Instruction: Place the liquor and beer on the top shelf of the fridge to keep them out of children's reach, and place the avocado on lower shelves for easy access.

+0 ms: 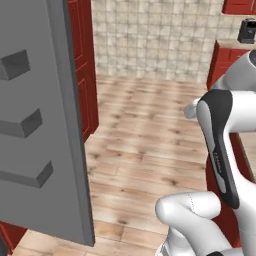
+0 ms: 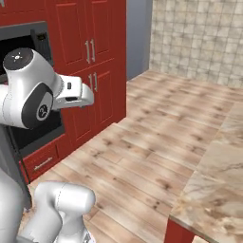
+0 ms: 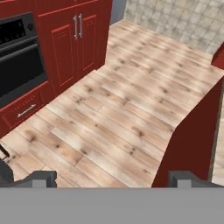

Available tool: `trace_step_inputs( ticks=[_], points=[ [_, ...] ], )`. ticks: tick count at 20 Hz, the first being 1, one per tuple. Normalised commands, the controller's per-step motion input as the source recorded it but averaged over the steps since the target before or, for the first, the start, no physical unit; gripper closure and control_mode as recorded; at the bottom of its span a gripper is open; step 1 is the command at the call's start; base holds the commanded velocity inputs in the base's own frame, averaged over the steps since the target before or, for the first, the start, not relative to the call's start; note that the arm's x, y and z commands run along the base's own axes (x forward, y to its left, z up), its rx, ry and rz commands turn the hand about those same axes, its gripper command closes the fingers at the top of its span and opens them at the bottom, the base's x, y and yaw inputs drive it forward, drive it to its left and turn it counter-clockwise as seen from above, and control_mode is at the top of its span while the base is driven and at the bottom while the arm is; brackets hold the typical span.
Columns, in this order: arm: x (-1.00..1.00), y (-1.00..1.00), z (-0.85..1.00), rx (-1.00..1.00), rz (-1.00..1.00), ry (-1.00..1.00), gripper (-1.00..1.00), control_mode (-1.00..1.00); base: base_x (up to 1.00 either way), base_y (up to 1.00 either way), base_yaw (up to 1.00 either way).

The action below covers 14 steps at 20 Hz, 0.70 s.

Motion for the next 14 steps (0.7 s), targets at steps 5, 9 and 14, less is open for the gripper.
trace_step_inputs(
  ticks=[5,9,14],
  points=[
    [0.00,0.00,0.00,0.00,0.00,0.00,-1.00,1.00,0.85,0.00,-0.25],
    [0.00,0.00,0.00,0.00,0.00,0.00,-1.00,1.00,0.97,0.00,-0.20],
    [0.00,0.00,0.00,0.00,0.00,0.00,-1.00,1.00,1.00,0.00,-0.14]
  ],
)
